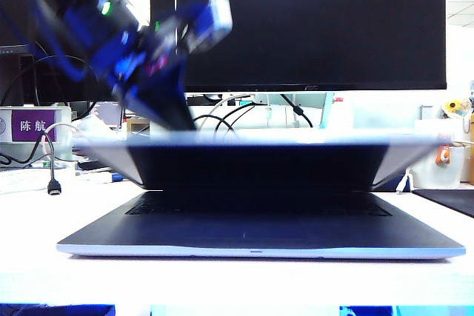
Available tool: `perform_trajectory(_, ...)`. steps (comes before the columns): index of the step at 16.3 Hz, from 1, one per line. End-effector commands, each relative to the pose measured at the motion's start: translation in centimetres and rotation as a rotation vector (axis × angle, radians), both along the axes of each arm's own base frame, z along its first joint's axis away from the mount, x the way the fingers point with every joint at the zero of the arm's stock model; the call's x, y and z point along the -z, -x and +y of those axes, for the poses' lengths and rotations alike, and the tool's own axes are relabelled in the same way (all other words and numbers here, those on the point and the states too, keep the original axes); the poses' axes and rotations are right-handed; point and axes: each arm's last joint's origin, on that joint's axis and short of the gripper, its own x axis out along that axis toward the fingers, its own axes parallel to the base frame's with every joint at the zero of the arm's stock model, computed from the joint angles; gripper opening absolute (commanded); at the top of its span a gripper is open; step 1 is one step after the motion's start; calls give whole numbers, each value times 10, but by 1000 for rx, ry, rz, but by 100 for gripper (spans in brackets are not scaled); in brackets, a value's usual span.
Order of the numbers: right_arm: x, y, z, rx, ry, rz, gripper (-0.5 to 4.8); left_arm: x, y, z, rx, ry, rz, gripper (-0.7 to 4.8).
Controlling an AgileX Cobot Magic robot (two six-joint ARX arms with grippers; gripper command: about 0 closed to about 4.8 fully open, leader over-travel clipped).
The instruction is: Close the lid of the gray laptop.
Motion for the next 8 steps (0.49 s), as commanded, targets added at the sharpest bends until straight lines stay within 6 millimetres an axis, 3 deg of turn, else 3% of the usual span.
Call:
perform_trajectory(1, -1, 1, 0, -7, -2, 6, -6, 29, 11, 8, -69, -39, 76, -5)
perform_trajectory(3, 0, 2, 0, -7, -1, 19, -6, 31, 15, 7, -73, -64, 85, -5)
perform_trajectory(5, 1, 3, 0, -15, 8, 28, -6, 17, 21, 1, -79, -59, -11, -5)
perform_trajectory(6, 1, 3, 0, -17, 10, 24, -6, 6, 26, -2, -81, -38, -82, -5)
perform_trajectory(8, 1, 3, 0, -22, 14, 18, -6, -41, 39, -2, -160, 76, -355, -5)
